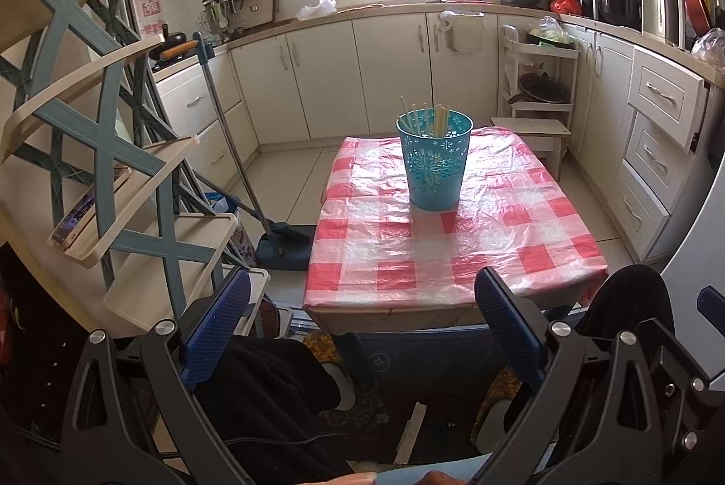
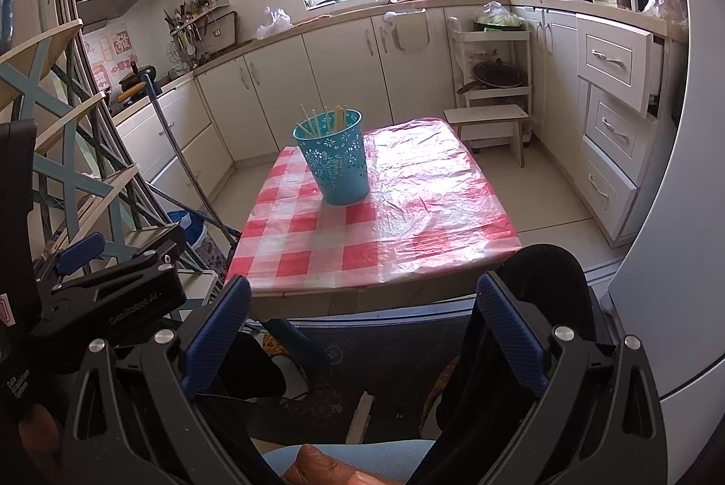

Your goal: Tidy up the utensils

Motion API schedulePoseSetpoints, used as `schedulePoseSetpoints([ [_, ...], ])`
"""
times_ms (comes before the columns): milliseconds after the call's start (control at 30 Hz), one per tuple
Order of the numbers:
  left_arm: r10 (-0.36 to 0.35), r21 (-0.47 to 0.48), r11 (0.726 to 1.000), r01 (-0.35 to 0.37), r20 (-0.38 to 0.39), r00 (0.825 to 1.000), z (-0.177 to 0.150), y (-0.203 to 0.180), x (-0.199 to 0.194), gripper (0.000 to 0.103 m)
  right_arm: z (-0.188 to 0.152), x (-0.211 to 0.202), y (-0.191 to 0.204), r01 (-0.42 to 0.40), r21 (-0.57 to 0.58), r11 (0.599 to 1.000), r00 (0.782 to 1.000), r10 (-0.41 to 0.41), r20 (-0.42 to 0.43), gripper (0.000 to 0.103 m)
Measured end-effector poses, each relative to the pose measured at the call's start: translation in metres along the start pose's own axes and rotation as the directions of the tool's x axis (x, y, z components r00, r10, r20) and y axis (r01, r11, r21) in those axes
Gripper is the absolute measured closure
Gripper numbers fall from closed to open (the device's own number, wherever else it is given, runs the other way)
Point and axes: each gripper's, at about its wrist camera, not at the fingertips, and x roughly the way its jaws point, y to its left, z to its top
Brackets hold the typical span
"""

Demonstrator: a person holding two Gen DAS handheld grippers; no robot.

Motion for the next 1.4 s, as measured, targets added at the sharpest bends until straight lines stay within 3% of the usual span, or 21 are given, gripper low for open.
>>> schedulePoseSetpoints([
  [1400,-0.012,-0.035,0.999,0.012,-0.001,1.000,-0.003,0.011,-0.002,0.008,0.000,-0.002,0.006,0.005,-0.037,0.999,1.000,-0.005,0.011,0.007],
])
